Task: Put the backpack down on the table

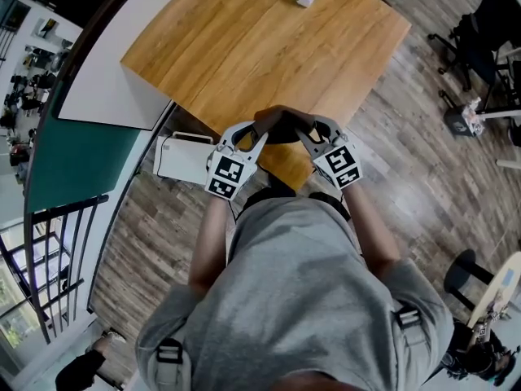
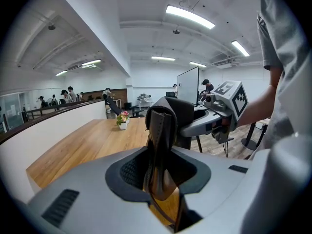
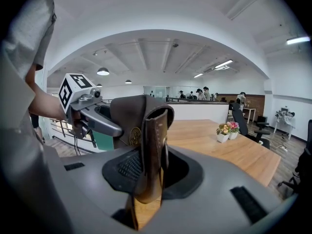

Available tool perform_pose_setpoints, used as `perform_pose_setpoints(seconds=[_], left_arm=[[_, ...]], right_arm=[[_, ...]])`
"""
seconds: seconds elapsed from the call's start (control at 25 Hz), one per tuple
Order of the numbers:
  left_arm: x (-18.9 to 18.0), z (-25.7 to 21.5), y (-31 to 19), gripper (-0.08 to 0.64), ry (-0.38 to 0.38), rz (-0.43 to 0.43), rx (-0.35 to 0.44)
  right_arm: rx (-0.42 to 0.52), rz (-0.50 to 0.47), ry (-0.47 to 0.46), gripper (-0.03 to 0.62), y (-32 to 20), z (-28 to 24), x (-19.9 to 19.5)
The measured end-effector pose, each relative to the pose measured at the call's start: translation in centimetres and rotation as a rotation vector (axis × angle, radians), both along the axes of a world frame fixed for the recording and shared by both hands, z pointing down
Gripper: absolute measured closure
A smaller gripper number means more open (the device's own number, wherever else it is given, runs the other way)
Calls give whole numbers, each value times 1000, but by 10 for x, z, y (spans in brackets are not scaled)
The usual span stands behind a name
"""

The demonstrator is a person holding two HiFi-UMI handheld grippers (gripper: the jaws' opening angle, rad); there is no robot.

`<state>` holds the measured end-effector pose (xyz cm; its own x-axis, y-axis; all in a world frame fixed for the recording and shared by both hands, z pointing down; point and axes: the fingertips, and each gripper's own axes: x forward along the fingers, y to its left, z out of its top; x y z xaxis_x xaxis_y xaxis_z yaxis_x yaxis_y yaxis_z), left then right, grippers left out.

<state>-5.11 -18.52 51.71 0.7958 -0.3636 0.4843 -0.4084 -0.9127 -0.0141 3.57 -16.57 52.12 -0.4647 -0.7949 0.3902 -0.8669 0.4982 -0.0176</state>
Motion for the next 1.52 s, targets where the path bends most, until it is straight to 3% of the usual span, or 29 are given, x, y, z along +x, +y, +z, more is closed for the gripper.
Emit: perform_pose_setpoints(seconds=[0.48, 1.52], left_arm=[[-8, -1, -31, 436, 18, 36, -10], [3, 30, -66, 434, -37, -11, -41]], right_arm=[[14, -10, 62, 492, -33, -6, -8], [-18, -125, 112, 492, -74, 23, 1]])
